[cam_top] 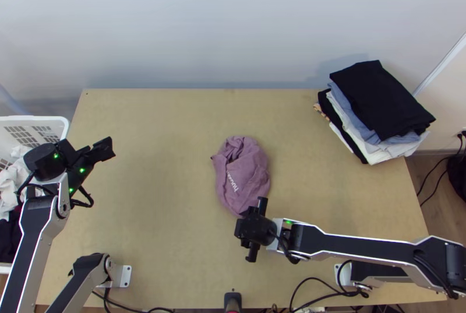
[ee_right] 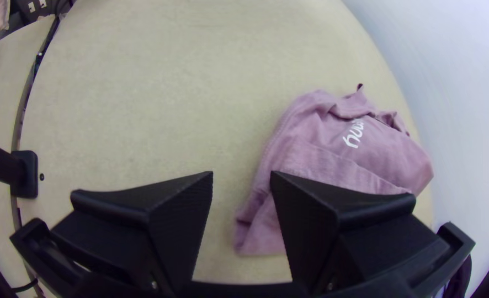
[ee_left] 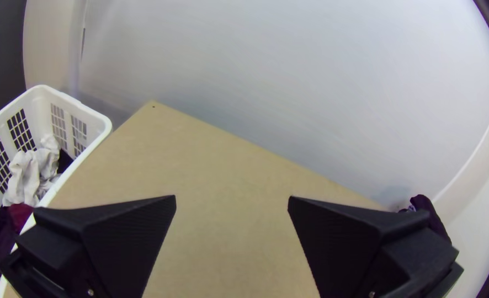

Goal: Fold the t-shirt

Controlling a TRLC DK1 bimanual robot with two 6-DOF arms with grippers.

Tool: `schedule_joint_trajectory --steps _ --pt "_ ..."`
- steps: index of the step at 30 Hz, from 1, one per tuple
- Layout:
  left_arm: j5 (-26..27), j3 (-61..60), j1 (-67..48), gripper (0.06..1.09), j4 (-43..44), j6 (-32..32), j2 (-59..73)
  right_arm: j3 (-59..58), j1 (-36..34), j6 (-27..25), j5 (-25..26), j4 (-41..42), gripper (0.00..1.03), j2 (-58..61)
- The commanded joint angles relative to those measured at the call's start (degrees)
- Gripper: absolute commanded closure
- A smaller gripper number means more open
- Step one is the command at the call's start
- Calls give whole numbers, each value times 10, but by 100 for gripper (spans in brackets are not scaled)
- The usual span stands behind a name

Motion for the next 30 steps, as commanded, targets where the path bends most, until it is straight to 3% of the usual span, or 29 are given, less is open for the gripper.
schedule_joint_trajectory --steps 1,24,25,28,30 --pt "-2 -10 0 10 10 -10 0 -11 1 -11 -2 6 55 17" --pt "-2 -13 3 10 15 -10 5 -34 -22 -17 34 56 55 50" --pt "-2 -13 3 10 15 -10 5 -36 -23 -18 35 62 56 50" --pt "-2 -13 3 10 14 -10 4 -44 -30 -25 41 88 74 50" --pt "-2 -13 3 10 13 -10 1 -49 -33 -31 42 106 78 51"
